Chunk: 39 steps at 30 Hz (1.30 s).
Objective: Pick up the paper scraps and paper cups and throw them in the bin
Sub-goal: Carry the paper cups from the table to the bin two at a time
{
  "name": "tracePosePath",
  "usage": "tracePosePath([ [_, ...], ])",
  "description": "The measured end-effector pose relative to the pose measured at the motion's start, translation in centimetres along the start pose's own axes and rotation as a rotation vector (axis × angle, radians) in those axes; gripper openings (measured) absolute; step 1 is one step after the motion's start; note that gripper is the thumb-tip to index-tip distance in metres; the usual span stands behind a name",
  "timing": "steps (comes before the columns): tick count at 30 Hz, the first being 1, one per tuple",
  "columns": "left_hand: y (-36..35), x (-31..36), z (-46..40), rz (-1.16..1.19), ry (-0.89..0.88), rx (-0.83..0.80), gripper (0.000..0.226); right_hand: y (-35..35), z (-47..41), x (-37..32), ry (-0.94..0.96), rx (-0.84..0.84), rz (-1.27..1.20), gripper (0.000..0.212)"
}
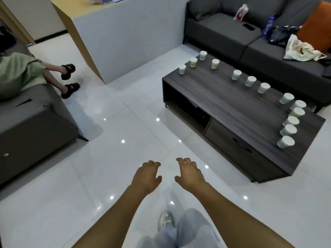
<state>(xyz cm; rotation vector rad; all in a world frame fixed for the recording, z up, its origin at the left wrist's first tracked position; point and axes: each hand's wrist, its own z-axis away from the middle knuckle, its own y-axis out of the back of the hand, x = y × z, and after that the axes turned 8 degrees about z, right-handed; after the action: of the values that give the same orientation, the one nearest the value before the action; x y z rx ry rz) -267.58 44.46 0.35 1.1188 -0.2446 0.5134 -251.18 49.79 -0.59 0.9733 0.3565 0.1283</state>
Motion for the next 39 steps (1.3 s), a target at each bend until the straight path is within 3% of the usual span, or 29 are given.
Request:
tracePosePath([
  [19,21.6,-2.2,-38.3,0.080,0.038,0.024,0.052,22.2,-37.4,-2.9,-0.015,-0.011,0.014,0.067],
  [31,37.9,-11.6,-61.5,-0.017,-0.049,-0.044,0.050,30.8,-61.2,-12.0,-0.159,-0.072,-0.088,0.066],
  [39,46.1,-14.6,-73.8,-0.083,-0.134,-0.145,0.051,36.2,-71.9,-16.8,-0.282,-0.058,-0.215,0.065],
])
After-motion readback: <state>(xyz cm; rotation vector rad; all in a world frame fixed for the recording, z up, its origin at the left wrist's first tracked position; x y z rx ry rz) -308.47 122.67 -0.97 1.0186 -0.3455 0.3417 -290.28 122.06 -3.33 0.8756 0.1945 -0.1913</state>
